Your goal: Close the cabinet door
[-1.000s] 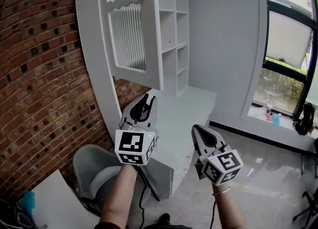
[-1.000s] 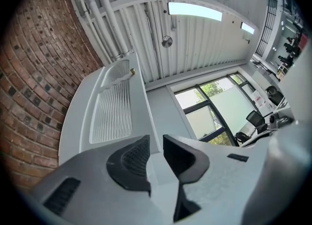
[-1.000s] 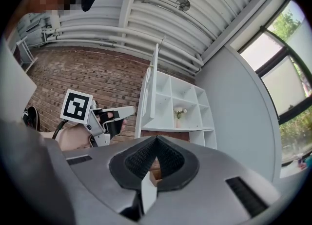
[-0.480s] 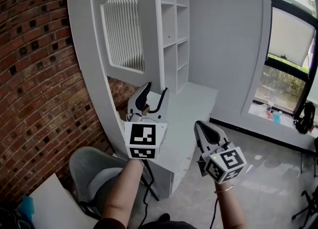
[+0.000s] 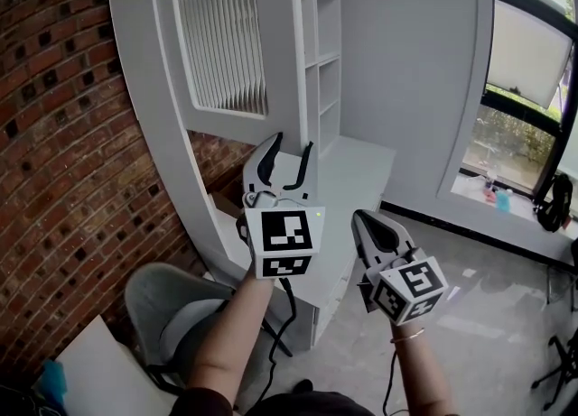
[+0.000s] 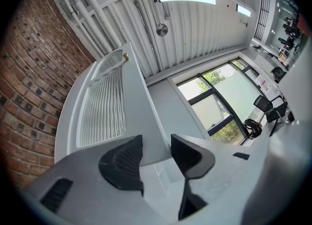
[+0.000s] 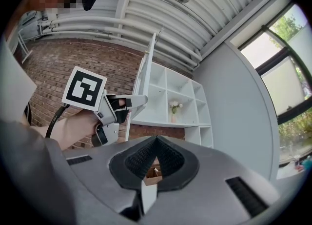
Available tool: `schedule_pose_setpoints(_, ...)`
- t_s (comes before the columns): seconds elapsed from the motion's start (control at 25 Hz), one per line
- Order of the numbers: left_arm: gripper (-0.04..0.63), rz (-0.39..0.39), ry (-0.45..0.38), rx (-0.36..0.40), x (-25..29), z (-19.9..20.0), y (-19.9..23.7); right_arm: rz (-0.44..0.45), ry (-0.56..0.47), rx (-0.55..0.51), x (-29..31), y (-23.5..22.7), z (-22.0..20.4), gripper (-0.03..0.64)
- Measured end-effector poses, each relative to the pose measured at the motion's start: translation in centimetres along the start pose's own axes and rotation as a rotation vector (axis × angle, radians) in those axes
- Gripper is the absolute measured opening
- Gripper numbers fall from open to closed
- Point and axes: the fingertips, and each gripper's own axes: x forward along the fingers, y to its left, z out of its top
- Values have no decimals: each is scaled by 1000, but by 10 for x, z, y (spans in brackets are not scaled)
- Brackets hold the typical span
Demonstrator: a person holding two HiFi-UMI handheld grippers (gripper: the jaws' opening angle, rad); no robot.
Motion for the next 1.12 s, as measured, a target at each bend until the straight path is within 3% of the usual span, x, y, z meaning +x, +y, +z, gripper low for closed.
schedule_pose_setpoints(0.56,173,-65,15,4,32,-12,-7,-57,26,20,21,-11,-17,0)
schedule_pose_setpoints(1.12,160,-113,-22,-21,52,-18,-5,-107,46,-3,37,-23,-24,0)
